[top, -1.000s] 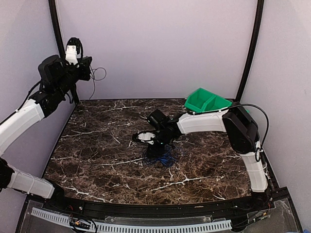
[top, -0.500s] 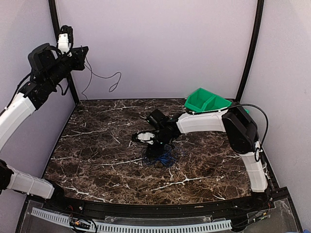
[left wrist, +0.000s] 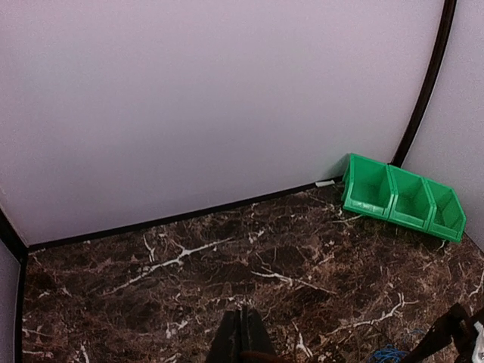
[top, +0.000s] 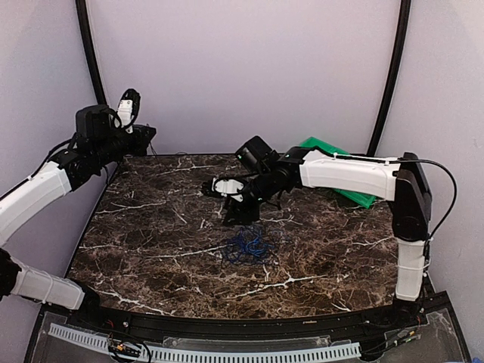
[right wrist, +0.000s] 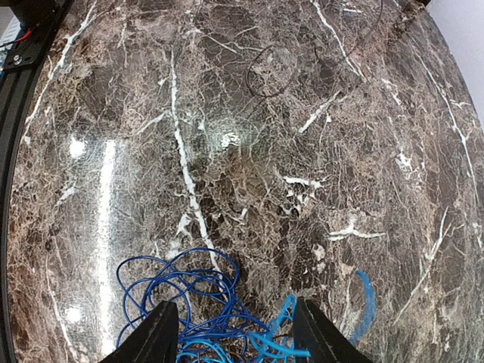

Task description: Untangle the cables

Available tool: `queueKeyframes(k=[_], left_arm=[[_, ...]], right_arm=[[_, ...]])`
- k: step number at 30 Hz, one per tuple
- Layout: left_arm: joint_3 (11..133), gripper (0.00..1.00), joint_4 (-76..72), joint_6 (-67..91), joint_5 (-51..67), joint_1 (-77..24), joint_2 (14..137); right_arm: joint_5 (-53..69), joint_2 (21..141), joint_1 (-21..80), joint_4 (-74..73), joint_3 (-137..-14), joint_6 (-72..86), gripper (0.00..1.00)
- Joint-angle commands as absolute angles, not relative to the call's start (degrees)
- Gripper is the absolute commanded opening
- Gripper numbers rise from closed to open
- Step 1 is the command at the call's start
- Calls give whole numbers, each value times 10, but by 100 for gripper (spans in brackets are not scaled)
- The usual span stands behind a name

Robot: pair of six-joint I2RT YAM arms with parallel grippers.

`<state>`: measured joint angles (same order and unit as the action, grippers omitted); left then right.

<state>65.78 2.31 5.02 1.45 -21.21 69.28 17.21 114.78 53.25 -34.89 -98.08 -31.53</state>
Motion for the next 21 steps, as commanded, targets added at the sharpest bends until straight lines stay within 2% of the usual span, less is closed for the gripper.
queueKeyframes(k=[1,7,15,21], left_arm=[[580,0,19,95,51,-213,673],[489,0,12,125,39,-213,669],[441,0,38,139,10,-213,661],[401,0,4,177,54,-213,649]], right_arm=[[178,1129,537,-370,-984,-331,54],[170,1134,538,-346,-1003,-322,54],[136,1195,556,-302,-1080,-323,54],[189,1241,578,-256,-1138,-282,56]])
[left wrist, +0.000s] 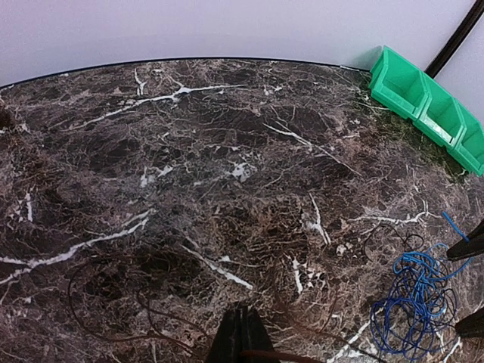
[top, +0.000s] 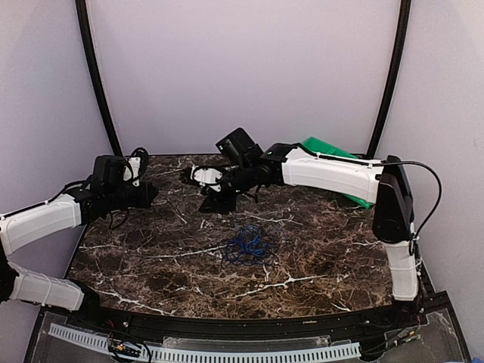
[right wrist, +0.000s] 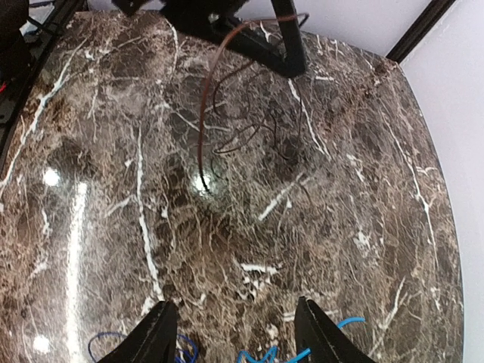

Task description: Untangle the cables

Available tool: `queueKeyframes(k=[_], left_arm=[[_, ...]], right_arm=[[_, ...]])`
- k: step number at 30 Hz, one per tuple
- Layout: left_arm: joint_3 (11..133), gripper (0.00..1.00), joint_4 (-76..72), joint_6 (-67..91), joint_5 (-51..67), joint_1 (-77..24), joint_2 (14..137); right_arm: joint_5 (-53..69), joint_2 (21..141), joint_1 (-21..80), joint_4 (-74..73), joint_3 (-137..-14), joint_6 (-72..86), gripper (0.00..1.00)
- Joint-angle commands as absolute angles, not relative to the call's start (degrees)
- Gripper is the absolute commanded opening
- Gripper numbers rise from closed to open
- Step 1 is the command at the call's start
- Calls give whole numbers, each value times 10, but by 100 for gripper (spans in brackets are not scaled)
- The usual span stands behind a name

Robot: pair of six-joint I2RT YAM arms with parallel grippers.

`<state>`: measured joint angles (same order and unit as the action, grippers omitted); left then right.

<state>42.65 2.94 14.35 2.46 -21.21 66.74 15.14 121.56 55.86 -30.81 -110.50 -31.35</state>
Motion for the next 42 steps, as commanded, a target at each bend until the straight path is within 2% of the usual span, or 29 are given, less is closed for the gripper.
queueKeyframes(k=[1,4,10,20,25,29,32,38,42], left_arm=[[399,0,-12,189,67,-213,648],[394,0,-27,206,94,-213,647],[398,0,-60,221,170,-214,644],[412,0,-33,207,159,-214,639],[442,0,33,174,90,-214,610],[448,0,70,145,32,-213,581],[444,0,74,137,25,-213,573],[454,0,58,144,39,-214,592],[468,0,57,149,58,-214,604]], right_arm=[[201,1246,582,-250,-1145,-276,56],[226,1268,592,-247,-1175,-257,59],[200,1284,607,-216,-1190,-209,57],[143,1288,606,-244,-1213,-195,53],[138,1218,573,-285,-1048,-261,52],[184,1165,527,-372,-934,-318,56],[155,1130,515,-455,-907,-349,62],[151,1116,508,-614,-997,-372,70],[151,1097,505,-627,-985,-400,72]])
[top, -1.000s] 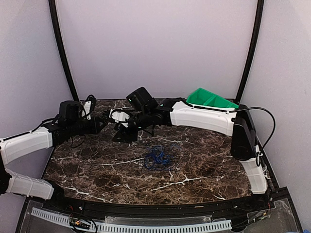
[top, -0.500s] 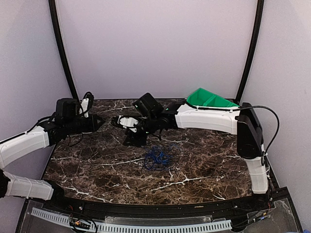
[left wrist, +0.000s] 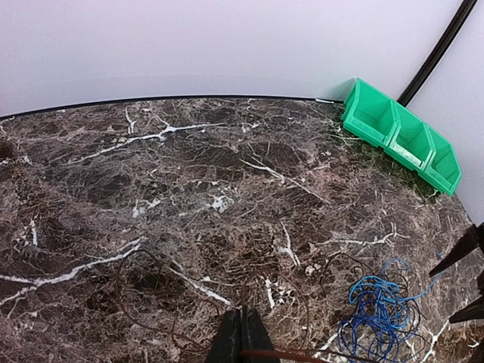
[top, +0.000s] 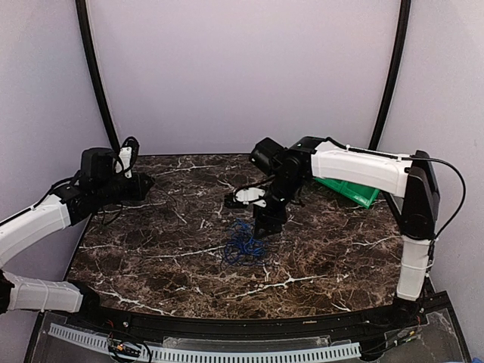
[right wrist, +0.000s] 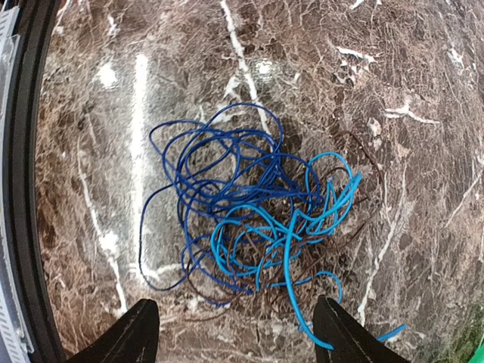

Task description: Untangle the cables

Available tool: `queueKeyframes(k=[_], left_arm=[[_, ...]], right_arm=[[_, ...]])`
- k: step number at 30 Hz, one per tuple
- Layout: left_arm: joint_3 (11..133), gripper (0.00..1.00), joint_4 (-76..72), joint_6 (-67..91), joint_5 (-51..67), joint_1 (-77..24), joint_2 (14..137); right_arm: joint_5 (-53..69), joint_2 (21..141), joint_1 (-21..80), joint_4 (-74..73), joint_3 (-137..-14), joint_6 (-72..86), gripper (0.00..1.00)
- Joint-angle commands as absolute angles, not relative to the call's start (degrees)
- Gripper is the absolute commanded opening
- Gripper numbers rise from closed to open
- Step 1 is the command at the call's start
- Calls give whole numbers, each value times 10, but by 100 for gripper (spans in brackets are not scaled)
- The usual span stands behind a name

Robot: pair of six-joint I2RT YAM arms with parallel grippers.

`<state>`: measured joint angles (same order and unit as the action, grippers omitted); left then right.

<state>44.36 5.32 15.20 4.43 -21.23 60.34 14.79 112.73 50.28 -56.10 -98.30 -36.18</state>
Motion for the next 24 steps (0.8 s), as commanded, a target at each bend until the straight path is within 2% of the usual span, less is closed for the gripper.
queueKeyframes(k=[1,11,19,21,24], left_arm=[[471,0,58,150,59,-214,604],[443,0,18,156,121,-214,605],[426,0,38,146,120,-214,638],[416,0,27,147,143,-214,637],[400,0,5,155,182,-214,640]], right_arm=[[156,1091,505,-632,-981,-410,72],[243,1011,504,-643,-995,-483,72],[277,1018,504,-650,-1025,-482,72],[227,1017,504,-580,-1014,-430,73],[25,1017,504,-432,-983,-342,85]])
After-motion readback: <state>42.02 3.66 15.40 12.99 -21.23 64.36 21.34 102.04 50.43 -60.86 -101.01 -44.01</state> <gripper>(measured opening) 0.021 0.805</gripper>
